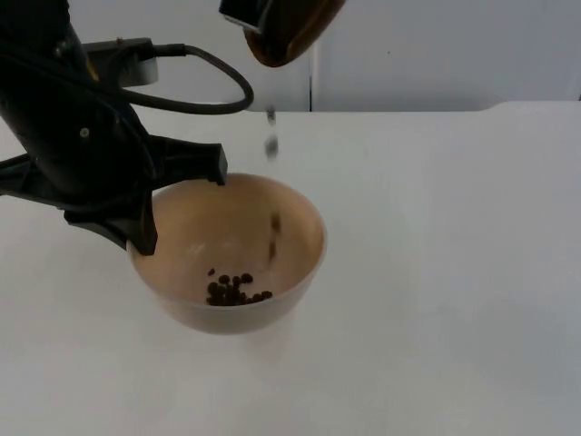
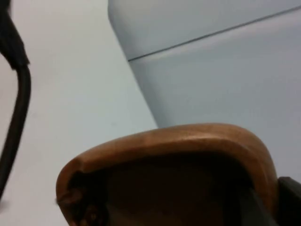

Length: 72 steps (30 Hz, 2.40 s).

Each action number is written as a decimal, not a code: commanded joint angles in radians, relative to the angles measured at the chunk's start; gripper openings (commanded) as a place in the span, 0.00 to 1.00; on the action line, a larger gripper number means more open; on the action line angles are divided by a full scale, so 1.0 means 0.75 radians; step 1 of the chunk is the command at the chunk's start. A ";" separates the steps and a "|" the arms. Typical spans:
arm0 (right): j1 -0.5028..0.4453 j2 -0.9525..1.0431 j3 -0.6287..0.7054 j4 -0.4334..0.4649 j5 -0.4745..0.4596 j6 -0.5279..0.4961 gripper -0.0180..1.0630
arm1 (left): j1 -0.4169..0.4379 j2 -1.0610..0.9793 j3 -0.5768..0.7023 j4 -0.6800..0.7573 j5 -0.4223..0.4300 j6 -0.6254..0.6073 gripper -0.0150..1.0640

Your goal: Pick up the bowl with the left hand and pour the coffee beans from the cup into the bowl with the right hand.

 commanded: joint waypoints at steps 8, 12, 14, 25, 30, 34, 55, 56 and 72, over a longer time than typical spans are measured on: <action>-0.050 -0.010 -0.011 0.152 -0.002 0.024 0.02 | 0.005 -0.003 -0.003 -0.017 -0.013 -0.005 0.01; -0.063 -0.010 -0.011 0.191 -0.002 0.024 0.02 | 0.005 -0.003 -0.003 -0.017 -0.013 -0.005 0.01; -0.073 -0.010 -0.011 0.206 -0.002 0.024 0.02 | 0.005 -0.003 -0.003 -0.017 -0.013 -0.005 0.01; -0.216 -0.027 -0.011 0.536 -0.002 0.012 0.02 | 0.005 -0.003 -0.003 -0.017 -0.013 -0.005 0.01; -0.266 -0.051 -0.011 0.638 -0.030 -0.002 0.02 | 0.005 -0.003 -0.003 -0.017 -0.013 -0.005 0.01; -0.328 -0.071 -0.011 0.792 -0.037 -0.064 0.02 | 0.005 -0.003 -0.003 -0.017 -0.013 -0.005 0.01; -0.592 -0.076 -0.011 1.278 -0.045 -0.224 0.02 | 0.005 -0.003 -0.003 -0.017 -0.013 -0.005 0.01; -0.592 -0.076 -0.011 1.278 -0.045 -0.224 0.02 | 0.005 -0.003 -0.003 -0.017 -0.013 -0.005 0.01; -0.715 -0.076 0.095 1.338 -0.136 -0.221 0.02 | 0.005 -0.003 -0.003 0.058 -0.059 0.001 0.01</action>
